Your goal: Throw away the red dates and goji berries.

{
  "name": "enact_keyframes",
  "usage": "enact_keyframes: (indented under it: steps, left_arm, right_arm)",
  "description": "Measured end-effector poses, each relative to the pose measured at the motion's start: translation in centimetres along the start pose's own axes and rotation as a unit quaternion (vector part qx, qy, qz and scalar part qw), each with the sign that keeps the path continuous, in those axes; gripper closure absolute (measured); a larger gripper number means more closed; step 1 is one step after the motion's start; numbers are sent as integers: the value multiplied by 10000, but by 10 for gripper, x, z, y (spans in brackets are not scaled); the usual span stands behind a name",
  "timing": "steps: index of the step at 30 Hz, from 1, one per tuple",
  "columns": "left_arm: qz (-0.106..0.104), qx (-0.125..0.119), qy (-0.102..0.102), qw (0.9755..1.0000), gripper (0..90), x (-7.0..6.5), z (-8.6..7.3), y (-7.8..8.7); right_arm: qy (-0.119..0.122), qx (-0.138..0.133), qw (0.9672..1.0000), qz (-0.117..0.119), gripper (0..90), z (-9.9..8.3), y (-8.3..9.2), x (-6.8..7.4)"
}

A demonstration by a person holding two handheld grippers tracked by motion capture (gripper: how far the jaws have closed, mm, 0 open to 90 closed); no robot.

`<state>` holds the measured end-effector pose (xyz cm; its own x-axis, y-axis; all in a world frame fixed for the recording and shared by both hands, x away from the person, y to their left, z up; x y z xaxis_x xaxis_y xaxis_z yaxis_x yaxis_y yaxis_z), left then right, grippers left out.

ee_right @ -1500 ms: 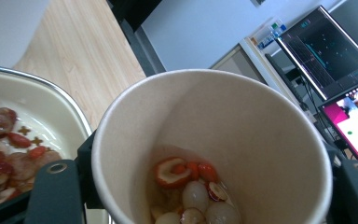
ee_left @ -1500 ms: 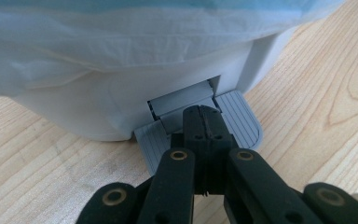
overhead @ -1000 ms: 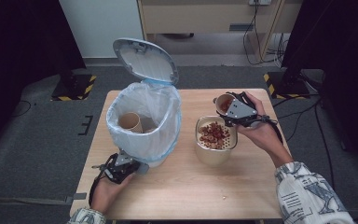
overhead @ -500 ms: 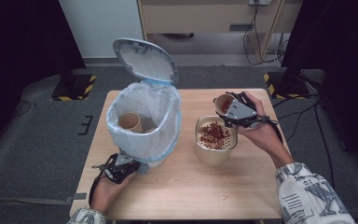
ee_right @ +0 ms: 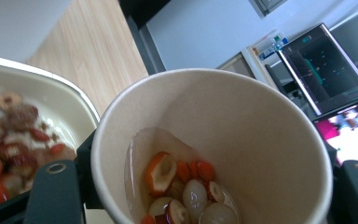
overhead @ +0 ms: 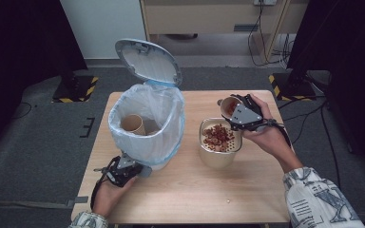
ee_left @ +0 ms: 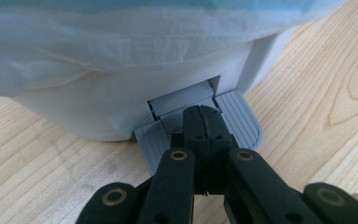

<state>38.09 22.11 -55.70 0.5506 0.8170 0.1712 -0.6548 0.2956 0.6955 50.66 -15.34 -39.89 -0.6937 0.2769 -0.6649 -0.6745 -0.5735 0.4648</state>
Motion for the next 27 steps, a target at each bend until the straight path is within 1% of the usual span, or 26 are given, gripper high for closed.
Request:
enact_keyframes:
  steps: [3, 4, 5, 7, 9, 10, 11, 12, 13, 15, 17, 19, 20, 22, 23, 24, 26, 27]
  left_arm:
    - [-2, 0, 2, 10000, 900, 0, 0, 0]
    - [-4, 1, 1, 10000, 900, 0, 0, 0]
    - [-3, 0, 2, 10000, 900, 0, 0, 0]
    - [-1, -1, 2, 10000, 900, 0, 0, 0]
    - [-1, 2, 4, 10000, 900, 0, 0, 0]
    - [1, 1, 3, 10000, 900, 0, 0, 0]
    - [2, 2, 1, 10000, 900, 0, 0, 0]
    - [0, 1, 4, 10000, 900, 0, 0, 0]
    - [1, 1, 0, 10000, 900, 0, 0, 0]
    - [-2, -1, 5, 10000, 900, 0, 0, 0]
    - [-3, -3, 3, 10000, 900, 0, 0, 0]
    - [-5, -2, 4, 10000, 900, 0, 0, 0]
    - [-2, -3, 5, 10000, 900, 0, 0, 0]
    - [1, -1, 5, 10000, 900, 0, 0, 0]
    - [0, -1, 5, 10000, 900, 0, 0, 0]
    - [1, 1, 5, 10000, 900, 0, 0, 0]
    - [-1, -1, 6, 10000, 900, 0, 0, 0]
    - [-6, -1, 7, 10000, 900, 0, 0, 0]
  right_arm:
    - [241, 145, 9996, 40, 271, 1, 1, 4]
    - [268, 153, 9995, 64, 271, 1, 1, 5]
    - [247, 133, 9996, 76, 271, 2, 1, 5]
    - [180, 24, 9998, 90, 271, 5, 3, 6]
    - [-81, -238, 9996, 139, 271, 9, 4, 6]
    - [-172, -315, 9993, 142, 271, 10, 5, 5]
    - [-323, -451, 9984, 142, 271, 12, 5, 5]
    - [-441, -531, 9975, 136, 271, 12, 6, 4]
    - [-511, -589, 9969, 126, 271, 12, 6, 2]
    - [-548, -577, 9967, 140, 271, 10, 6, 2]
    - [-524, -552, 9970, 165, 271, 9, 5, 4]
    - [-371, -460, 9982, 107, 271, 9, 5, 5]
    - [-251, -374, 9989, 114, 271, 9, 5, 7]
    - [14, -162, 9999, -9, 271, 9, 5, 7]
    - [270, 43, 9996, -106, 271, 10, 5, 8]
    - [270, 43, 9996, -106, 271, 10, 5, 8]
    - [633, 298, 9974, -178, 270, 10, 5, 9]
    - [777, 373, 9962, -137, 269, 12, 5, 12]
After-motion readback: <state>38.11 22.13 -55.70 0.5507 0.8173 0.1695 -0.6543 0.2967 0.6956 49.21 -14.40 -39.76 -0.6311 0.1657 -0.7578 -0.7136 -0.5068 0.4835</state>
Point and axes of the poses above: each handheld gripper's, and its own axes: y roughly backward along the jaws, z roughly out of its top, x roughly to its left, the point moved 6 cm from there along -y, roughly forward along the jaws, and after that the axes turned 11 degrees about z, right-handed, at the moved point
